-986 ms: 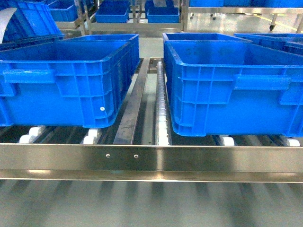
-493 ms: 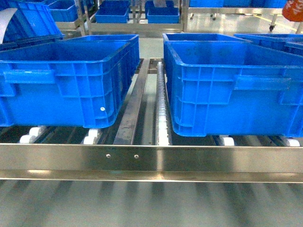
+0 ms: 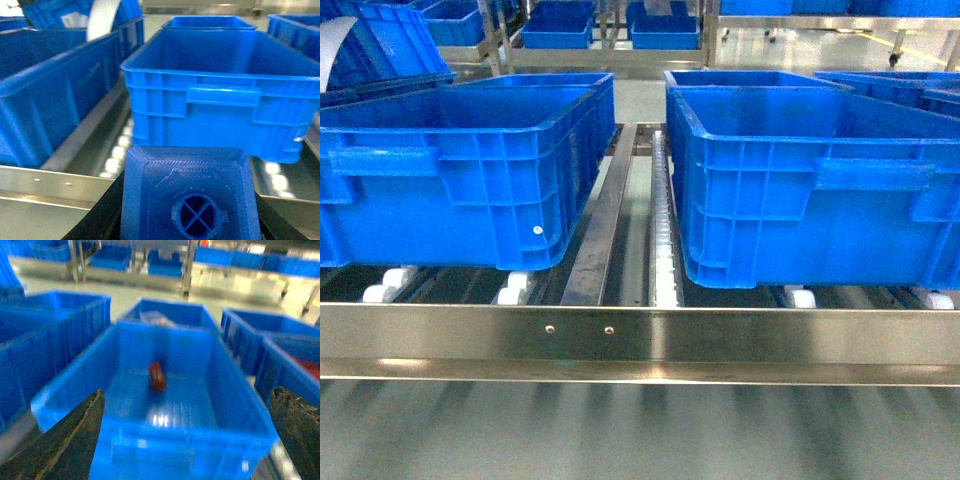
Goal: Sort blue parts and orange caps into right shelf containers
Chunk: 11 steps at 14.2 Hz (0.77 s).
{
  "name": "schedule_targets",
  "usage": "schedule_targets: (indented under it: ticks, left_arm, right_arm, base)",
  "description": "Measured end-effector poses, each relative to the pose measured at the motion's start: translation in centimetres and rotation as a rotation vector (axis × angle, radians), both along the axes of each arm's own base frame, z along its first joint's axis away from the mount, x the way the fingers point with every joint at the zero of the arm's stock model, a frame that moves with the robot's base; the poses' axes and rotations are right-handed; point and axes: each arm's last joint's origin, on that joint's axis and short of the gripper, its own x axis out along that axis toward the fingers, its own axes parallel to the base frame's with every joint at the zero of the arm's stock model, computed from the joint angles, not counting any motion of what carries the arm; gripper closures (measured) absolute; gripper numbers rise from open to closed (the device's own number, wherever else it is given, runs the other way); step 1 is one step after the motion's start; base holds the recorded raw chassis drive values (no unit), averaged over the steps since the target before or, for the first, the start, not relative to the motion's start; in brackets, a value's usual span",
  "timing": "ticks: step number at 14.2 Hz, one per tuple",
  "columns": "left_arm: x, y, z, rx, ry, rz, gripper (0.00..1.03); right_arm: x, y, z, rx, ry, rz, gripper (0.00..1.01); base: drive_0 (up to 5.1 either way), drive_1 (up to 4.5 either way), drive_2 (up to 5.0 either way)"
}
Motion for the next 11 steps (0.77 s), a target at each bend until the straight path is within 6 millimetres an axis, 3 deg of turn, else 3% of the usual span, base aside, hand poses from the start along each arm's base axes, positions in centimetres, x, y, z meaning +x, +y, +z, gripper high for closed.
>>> schedule_targets:
  ticks: [1,2,4,6,7,9,11]
  left_arm:
    - [2.7,0.2,1.9,0.052,-0.026,0.013,0.59]
    - [5.9,-0.1,3.1,0.055,-0.04,-0.029,0.59]
    - [11.5,-1.1,4.1,0.037,-0.017,-0.12,0.59]
    - [17.6,-2.3,5.0,0.031,0.013,-0.18,0.59]
    - [20.1,-2.9,5.5,0.061,0.001,-0.189,0.51]
    - [21.3,-3.2,6.1,0.074,-0.018,-0.204,0.41]
    - [20.9,-3.7,6.1,0.093,-0.034,-0.23,0.31]
  right_arm:
    - [-2.9,-0.2,-4.5,-0.017,0.195,-0.013,0.03]
    - [-5.0,0.5,-5.6,-0.009,0.242,0.01,0.03]
    - [-6.4,1.5,-4.1,0.032,0.18,0.044,0.03]
    - [-7.0,2.2,-4.9,0.038,0.202,0.045,0.03]
    - [-7.0,2.6,-5.1,0.036,0.21,0.051,0.03]
    - [-7.1,2.8,-5.0,0.039,0.202,0.059,0.03]
    - [-7.0,2.9,-4.8,0.047,0.188,0.059,0.03]
  base:
    - [0.0,0.0,0.0]
    - [0.0,0.0,0.0]
    - [0.0,0.0,0.0]
    - [0.0,0.0,0.0]
    - [0.0,0.0,0.0]
    - [0.0,0.0,0.0]
    - [0.0,0.0,0.0]
